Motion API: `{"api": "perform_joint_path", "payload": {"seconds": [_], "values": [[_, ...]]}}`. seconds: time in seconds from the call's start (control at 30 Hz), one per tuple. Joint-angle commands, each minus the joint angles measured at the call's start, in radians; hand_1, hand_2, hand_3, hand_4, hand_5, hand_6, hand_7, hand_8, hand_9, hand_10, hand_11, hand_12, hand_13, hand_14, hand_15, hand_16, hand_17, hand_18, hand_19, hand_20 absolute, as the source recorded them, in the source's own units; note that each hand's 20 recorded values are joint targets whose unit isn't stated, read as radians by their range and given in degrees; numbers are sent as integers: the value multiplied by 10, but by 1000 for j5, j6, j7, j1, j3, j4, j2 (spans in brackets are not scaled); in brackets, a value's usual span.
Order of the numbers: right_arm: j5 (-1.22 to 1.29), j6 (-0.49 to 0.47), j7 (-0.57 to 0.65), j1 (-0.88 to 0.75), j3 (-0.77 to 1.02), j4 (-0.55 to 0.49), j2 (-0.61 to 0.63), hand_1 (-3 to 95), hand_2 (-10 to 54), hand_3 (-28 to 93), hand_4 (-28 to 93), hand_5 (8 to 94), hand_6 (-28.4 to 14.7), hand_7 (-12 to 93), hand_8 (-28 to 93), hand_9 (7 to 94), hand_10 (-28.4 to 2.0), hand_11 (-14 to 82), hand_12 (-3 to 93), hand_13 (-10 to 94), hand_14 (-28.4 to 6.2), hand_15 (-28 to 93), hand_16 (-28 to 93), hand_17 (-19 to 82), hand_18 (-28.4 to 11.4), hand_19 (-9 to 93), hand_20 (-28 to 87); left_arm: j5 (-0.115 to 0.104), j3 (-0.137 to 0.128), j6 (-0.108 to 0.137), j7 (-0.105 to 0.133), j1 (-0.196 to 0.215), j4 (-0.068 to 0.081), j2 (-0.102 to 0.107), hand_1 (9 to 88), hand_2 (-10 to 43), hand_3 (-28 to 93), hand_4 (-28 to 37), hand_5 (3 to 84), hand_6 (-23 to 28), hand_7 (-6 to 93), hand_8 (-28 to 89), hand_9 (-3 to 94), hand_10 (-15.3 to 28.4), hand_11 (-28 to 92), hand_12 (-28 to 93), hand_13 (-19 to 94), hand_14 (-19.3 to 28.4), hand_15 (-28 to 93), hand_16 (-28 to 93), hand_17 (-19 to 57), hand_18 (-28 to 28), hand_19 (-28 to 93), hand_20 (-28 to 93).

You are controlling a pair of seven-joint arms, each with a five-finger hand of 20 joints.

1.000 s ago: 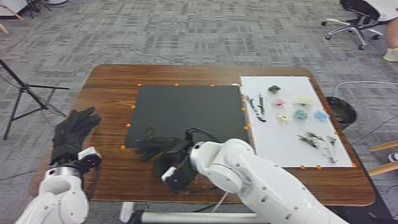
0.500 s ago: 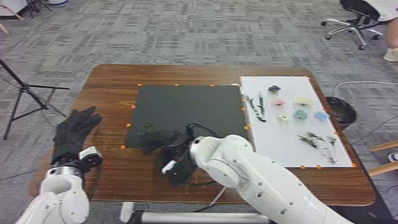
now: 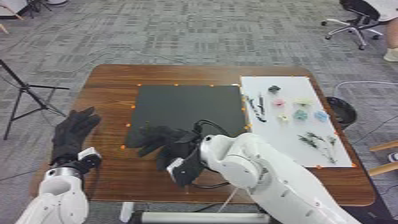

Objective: Arrange flowers

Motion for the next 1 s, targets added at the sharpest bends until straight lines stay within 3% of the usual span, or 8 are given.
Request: {"api": "perform_joint_path", "payload": {"seconds": [0.03, 0.17, 0.3, 0.47, 0.63, 0.77, 0.83, 1.0], "values": [[-210, 16, -112, -190, 315, -221, 224, 272, 30, 522, -61, 539, -77, 56, -50, 595, -178, 85, 129, 814, -101, 427, 279, 502, -171, 854, 341, -3, -20, -6, 1, 26, -13, -14, 227, 199, 651, -283, 519, 29, 143, -72, 523, 148, 214, 133, 426, 169, 164, 21, 87, 118, 113, 196], [-574, 80, -222, -414, 583, -325, 302, 295, -26, 559, -80, 575, -67, 101, -50, 634, -181, 92, 171, 691, -144, 406, 267, 369, -211, 724, 420, 9, -29, -20, 0, 33, -11, -17, 244, 150, 664, -283, 517, 29, 144, -71, 522, 148, 214, 134, 425, 168, 167, 23, 85, 119, 115, 198], [-900, 202, -271, -649, 825, -365, 332, 269, -86, 591, -118, 589, -60, 128, -43, 648, -180, 116, 188, 666, -148, 400, 271, 339, -218, 673, 453, 30, -42, -59, -2, 47, -11, -25, 294, 70, 669, -265, 512, 30, 145, -71, 519, 145, 217, 135, 424, 168, 169, 25, 82, 123, 119, 198], [-1146, 248, -237, -829, 1000, -334, 342, 271, -95, 589, -149, 611, -62, 146, -33, 684, -170, 188, 222, 695, -128, 425, 285, 363, -211, 691, 482, 35, -45, -58, -8, 55, -15, -31, 314, 40, 658, -236, 509, 30, 147, -70, 517, 144, 217, 136, 424, 168, 170, 25, 81, 123, 120, 198], [-1296, 281, -216, -917, 1064, -270, 339, 309, -95, 591, -152, 636, -58, 176, -24, 706, -160, 243, 254, 738, -104, 451, 300, 404, -202, 738, 500, 60, -43, -74, -10, 54, -15, -31, 321, 36, 650, -226, 509, 29, 150, -70, 519, 144, 222, 137, 428, 168, 173, 26, 86, 123, 123, 201], [-1311, 279, -191, -965, 1092, -227, 329, 316, -95, 594, -152, 635, -53, 190, -25, 704, -154, 259, 264, 753, -95, 455, 305, 416, -199, 751, 502, 99, -45, -93, -2, 59, -15, -32, 322, 36, 648, -223, 509, 28, 152, -71, 519, 144, 223, 137, 430, 169, 176, 26, 88, 122, 124, 203], [-1331, 283, -188, -983, 1096, -206, 323, 318, -95, 594, -153, 634, -54, 191, -27, 703, -155, 259, 265, 754, -95, 454, 306, 416, -199, 753, 501, 112, -48, -107, 10, 62, -15, -34, 323, 33, 649, -222, 509, 28, 152, -72, 519, 144, 224, 137, 431, 170, 177, 25, 89, 122, 124, 203], [-1363, 293, -167, -974, 1069, -148, 318, 334, -95, 598, -155, 631, -53, 194, -27, 702, -153, 263, 269, 763, -89, 455, 308, 425, -195, 759, 502, 153, -45, -110, 44, 64, -18, -34, 324, 30, 649, -218, 510, 27, 154, -73, 521, 142, 225, 138, 432, 170, 178, 24, 90, 122, 123, 204]]}}
